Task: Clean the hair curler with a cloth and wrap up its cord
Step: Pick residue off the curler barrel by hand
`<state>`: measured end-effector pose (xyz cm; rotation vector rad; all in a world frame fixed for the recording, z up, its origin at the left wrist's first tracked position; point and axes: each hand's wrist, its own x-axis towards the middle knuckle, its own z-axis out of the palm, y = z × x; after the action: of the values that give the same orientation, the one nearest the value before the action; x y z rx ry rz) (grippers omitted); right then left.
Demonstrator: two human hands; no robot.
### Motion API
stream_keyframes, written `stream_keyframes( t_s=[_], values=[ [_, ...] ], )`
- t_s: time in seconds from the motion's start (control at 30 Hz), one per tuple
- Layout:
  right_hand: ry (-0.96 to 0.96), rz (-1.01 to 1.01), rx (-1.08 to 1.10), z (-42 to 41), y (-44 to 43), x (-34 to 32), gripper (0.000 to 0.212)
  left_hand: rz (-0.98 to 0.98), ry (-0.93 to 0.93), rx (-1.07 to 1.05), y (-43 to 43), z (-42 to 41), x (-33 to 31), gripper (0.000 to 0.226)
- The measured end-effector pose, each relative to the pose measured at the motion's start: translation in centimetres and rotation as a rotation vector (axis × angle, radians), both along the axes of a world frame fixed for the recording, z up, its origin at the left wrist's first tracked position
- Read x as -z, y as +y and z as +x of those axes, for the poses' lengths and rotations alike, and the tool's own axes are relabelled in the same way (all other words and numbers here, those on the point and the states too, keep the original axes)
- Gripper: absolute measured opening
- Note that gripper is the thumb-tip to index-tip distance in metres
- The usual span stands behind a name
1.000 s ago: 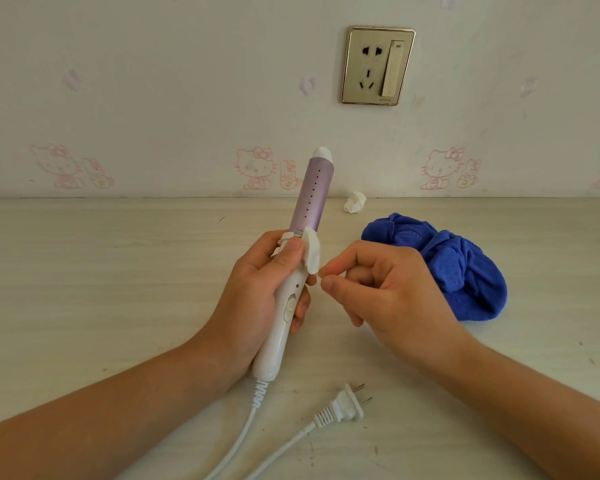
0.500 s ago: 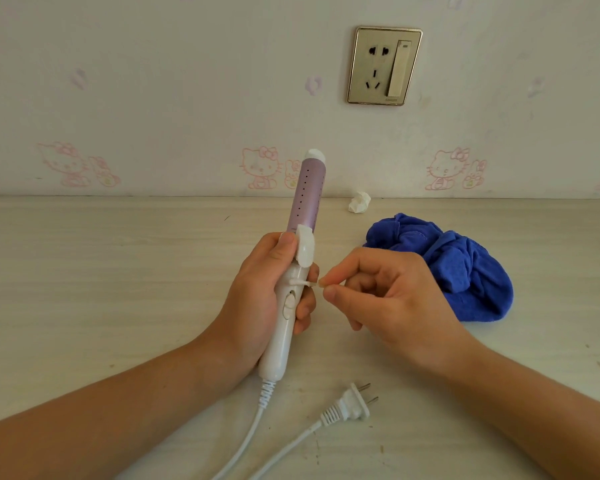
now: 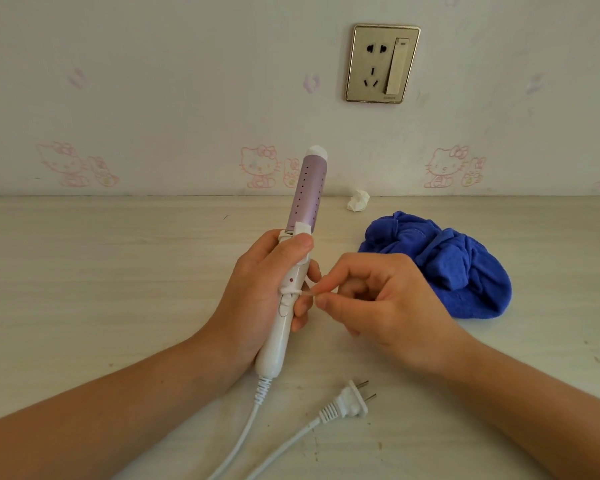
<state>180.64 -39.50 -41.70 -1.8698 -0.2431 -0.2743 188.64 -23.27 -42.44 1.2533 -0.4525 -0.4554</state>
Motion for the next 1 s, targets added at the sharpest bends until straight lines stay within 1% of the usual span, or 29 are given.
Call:
stream_keyframes(
  t_s=[0.07, 0.17, 0.23, 0.33, 0.4, 0.47, 0.53, 0.6, 0.67, 0.73, 0.8, 0.9, 1.0],
  values=[
    [-0.018, -0.014, 0.042, 0.1, -0.1, -0.1, 0.004, 0.007, -0.012, 0.001, 0.0, 0.0, 0.0, 0.033],
    [0.002, 0.005, -0.01, -0.1, 0.1, -0.2, 0.008, 0.024, -0.018, -0.005, 0.0, 0.0, -0.1, 0.036],
    [-0.011, 0.012, 0.026, -0.1, 0.1, -0.4, 0.012, 0.04, -0.014, 0.013, 0.1, -0.1, -0.2, 0.044],
    [-0.05, 0.039, 0.185, 0.2, -0.7, -0.7, 0.012, 0.036, 0.024, 0.046, 0.1, -0.2, -0.3, 0.059],
    [-0.028, 0.043, 0.181, 0.1, -0.7, -0.8, 0.012, 0.026, 0.041, 0.049, 0.2, -0.1, -0.3, 0.07],
    [-0.023, 0.015, 0.141, -0.2, -0.2, -0.8, 0.013, 0.013, 0.054, 0.052, 0.2, -0.2, -0.3, 0.074],
    [-0.041, 0.034, 0.201, 0.0, -0.4, -0.9, 0.014, 0.0, 0.068, 0.068, 0.3, -0.3, -0.4, 0.069],
    [-0.056, 0.105, 0.292, 0.3, -1.0, -1.0, 0.016, -0.011, 0.084, 0.096, 0.3, -0.3, -0.4, 0.057],
    [-0.091, 0.185, 0.298, 0.1, -1.1, -1.3, 0.017, -0.019, 0.071, 0.126, 0.3, -0.4, -0.3, 0.054],
    [-0.134, 0.147, 0.221, -0.3, -0.4, -1.5, 0.013, -0.019, 0.02, 0.15, 0.4, -0.5, -0.2, 0.057],
    [-0.144, 0.089, 0.222, -0.3, -0.2, -1.3, 0.012, -0.011, -0.012, 0.177, 0.5, -0.6, -0.1, 0.056],
    [-0.125, 0.129, 0.297, 0.1, -1.1, -1.3, 0.015, 0.003, -0.029, 0.201, 0.6, -0.6, 0.0, 0.048],
    [-0.161, 0.081, 0.2, -0.4, -0.4, -1.7, 0.01, 0.015, -0.078, 0.216, 0.6, -0.6, 0.1, 0.036]
  ],
)
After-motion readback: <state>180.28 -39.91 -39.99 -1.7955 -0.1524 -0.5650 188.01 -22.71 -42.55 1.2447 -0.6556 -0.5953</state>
